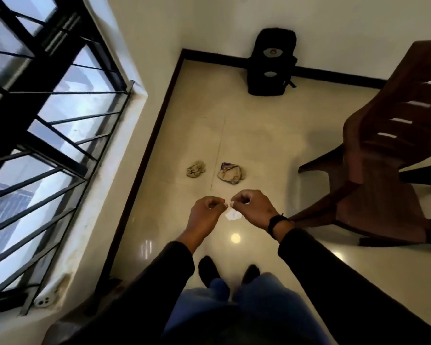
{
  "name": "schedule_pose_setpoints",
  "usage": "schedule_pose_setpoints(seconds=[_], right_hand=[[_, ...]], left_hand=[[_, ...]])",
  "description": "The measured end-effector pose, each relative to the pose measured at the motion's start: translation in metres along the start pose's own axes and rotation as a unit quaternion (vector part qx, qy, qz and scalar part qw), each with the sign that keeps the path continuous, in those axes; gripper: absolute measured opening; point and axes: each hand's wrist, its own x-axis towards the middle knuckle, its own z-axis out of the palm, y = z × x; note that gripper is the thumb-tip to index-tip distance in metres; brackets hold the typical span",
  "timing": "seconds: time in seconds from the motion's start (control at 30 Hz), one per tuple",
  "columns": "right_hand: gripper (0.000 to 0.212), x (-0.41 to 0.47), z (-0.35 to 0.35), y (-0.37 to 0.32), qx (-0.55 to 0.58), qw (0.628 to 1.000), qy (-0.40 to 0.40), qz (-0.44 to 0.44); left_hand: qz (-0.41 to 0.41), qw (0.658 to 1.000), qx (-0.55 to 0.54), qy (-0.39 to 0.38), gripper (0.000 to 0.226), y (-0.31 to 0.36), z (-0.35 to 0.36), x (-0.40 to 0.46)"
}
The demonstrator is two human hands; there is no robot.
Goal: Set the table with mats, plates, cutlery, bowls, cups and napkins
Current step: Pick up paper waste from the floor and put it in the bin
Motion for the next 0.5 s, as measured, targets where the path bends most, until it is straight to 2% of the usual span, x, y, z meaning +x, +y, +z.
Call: schedule_pose_setpoints(seconds=[0.13, 0.2, 0.37, 0.5], right_hand=[[0.019, 0.051, -0.029, 0.012, 0.007, 0.997, 0.061, 0.047], [0.023, 0.081, -0.041, 0.023, 0.003, 0.995, 0.058, 0.078], [0.023, 0.168, -0.054, 0.044, -0.012, 0.993, -0.008, 0.116], [0.026, 0.227, -0.049, 0.068, -0.034, 0.986, -0.066, 0.150]], left_hand=[[-0.017, 1.000, 0.020, -0.009, 0.017, 0.020, 0.014, 0.041], [-0.034, 0.999, 0.024, 0.001, 0.018, 0.025, 0.021, 0.064], [-0.061, 0.997, 0.031, 0.038, 0.015, 0.031, 0.035, 0.116], [-0.112, 0.993, 0.038, 0.025, 0.013, 0.015, 0.054, 0.157]])
